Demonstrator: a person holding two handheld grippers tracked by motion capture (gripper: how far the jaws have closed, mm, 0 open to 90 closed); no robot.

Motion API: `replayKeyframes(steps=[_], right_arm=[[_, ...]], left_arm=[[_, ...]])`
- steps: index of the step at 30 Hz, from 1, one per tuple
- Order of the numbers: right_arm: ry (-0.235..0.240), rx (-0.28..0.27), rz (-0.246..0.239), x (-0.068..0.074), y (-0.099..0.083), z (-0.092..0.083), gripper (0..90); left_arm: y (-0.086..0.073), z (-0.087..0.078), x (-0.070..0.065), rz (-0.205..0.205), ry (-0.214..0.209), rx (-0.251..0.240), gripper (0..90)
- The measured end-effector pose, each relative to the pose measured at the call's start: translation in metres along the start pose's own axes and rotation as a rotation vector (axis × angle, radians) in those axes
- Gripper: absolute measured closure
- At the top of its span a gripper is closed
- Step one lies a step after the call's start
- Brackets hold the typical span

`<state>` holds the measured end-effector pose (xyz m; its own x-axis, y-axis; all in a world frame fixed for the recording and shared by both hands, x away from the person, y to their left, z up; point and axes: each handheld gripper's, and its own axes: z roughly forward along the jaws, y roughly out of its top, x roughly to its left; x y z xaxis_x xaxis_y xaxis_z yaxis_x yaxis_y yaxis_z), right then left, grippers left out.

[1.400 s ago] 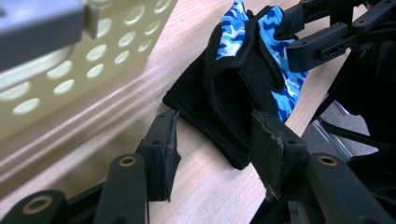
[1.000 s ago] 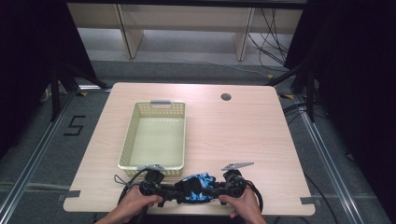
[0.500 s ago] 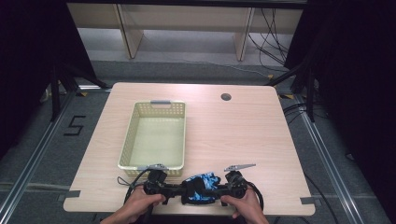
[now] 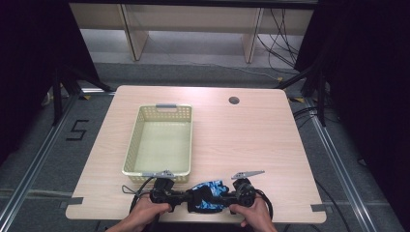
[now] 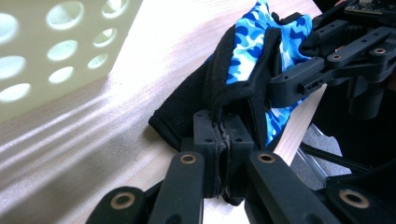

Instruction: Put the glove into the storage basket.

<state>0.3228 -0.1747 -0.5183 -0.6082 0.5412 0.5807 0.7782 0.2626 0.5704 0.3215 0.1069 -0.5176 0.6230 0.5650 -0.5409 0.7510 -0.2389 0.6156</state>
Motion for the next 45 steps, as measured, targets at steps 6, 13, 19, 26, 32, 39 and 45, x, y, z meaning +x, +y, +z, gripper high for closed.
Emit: replayKeyframes(steps=[6, 13, 19, 26, 32, 39, 45], right_arm=[[0.028, -0.030, -0.015, 0.002, 0.001, -0.004, 79.1], [0.051, -0.063, -0.047, 0.012, 0.004, -0.012, 79.8], [0.075, -0.100, -0.074, 0.022, 0.009, -0.019, 80.2], [0.091, -0.112, -0.082, 0.034, 0.014, -0.024, 80.3], [0.103, -0.128, -0.104, 0.040, 0.019, -0.027, 80.3], [0.112, -0.133, -0.100, 0.045, 0.025, -0.026, 80.3], [0.122, -0.151, -0.086, 0.053, 0.041, -0.034, 80.3]], left_arm=[[0.003, -0.005, -0.005, 0.024, 0.008, -0.029, 86.3], [0.004, -0.016, -0.010, 0.062, 0.000, -0.051, 84.0], [0.004, -0.024, -0.012, 0.051, -0.003, -0.070, 79.2], [0.008, -0.041, -0.017, 0.086, -0.018, -0.107, 71.6], [0.010, -0.050, -0.016, 0.084, -0.019, -0.116, 66.2], [0.013, -0.066, -0.019, 0.104, 0.005, -0.146, 59.0], [0.009, -0.089, -0.020, 0.147, 0.055, -0.147, 48.2]])
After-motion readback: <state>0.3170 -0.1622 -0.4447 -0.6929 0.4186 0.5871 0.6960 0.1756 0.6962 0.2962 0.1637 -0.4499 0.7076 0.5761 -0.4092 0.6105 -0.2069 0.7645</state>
